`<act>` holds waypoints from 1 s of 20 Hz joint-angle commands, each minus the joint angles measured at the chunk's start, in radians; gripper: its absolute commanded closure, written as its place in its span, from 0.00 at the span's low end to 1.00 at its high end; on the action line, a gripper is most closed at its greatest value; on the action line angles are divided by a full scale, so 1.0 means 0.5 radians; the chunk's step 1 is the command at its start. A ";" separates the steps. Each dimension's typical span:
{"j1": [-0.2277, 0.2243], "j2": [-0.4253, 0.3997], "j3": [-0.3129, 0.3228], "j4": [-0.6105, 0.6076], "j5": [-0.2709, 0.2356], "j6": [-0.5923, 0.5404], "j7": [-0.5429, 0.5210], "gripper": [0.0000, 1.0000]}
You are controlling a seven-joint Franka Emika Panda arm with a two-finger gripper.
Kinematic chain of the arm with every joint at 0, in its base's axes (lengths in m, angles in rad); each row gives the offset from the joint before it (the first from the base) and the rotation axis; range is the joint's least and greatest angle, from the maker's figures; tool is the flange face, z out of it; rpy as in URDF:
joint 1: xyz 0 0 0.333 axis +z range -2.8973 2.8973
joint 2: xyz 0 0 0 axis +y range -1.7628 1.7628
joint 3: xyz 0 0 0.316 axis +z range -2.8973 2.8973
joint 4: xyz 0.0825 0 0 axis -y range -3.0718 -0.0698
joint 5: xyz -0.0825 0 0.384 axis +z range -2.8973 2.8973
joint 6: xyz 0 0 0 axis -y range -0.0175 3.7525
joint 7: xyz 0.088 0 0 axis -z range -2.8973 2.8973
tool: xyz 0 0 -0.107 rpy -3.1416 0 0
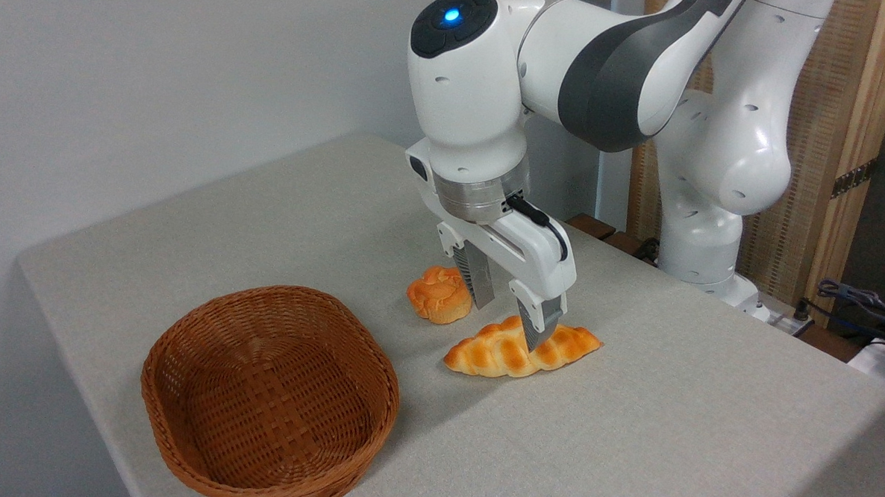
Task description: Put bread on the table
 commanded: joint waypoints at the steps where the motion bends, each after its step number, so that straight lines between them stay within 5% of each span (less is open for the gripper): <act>1: -0.036 -0.047 0.025 0.019 0.041 -0.029 0.002 0.00; 5: -0.036 0.002 0.019 0.240 0.041 -0.029 -0.001 0.00; 15: -0.036 0.434 0.007 0.979 -0.060 -0.161 -0.163 0.00; 20: -0.036 0.499 -0.106 1.152 -0.060 -0.226 -0.292 0.00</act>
